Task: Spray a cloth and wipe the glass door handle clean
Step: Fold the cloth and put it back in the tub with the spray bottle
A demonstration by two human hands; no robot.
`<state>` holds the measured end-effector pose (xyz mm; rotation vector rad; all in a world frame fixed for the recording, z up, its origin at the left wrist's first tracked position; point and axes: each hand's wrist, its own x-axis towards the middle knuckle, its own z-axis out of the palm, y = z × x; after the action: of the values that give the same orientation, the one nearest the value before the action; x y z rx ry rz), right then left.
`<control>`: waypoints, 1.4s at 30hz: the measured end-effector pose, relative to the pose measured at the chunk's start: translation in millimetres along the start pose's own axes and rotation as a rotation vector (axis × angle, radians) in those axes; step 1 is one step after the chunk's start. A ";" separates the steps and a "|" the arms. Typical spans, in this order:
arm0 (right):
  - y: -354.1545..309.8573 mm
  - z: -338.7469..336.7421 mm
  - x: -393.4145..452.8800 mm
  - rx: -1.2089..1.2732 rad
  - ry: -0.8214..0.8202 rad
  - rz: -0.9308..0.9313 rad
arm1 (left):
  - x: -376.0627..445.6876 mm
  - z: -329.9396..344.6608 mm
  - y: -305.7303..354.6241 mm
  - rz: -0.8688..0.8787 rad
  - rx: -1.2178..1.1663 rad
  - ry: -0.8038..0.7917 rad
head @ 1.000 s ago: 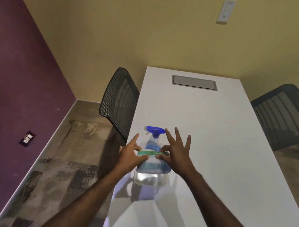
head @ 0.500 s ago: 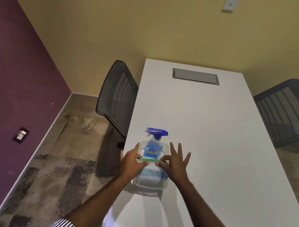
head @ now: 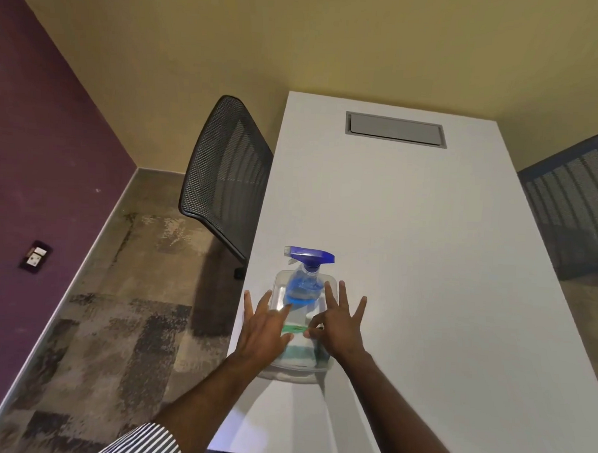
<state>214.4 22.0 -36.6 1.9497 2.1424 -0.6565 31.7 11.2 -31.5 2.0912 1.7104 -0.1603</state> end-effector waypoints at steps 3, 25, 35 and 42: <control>0.7 8.1 1.5 -0.014 0.020 0.014 | 3.4 3.4 1.7 0.000 0.101 -0.024; -0.5 34.3 -23.0 0.101 0.282 0.035 | 1.9 20.1 -9.2 0.031 0.041 0.029; -6.5 13.1 -42.3 0.192 0.472 0.077 | -13.4 -2.5 -16.4 0.151 -0.065 0.346; -5.9 -9.8 -41.1 0.099 0.499 0.099 | -18.3 -15.1 -23.2 0.079 0.038 0.408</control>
<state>215.6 -11.1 -9.8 2.4653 2.2866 -0.2806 2.6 4.0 -17.3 2.3352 1.8514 0.2784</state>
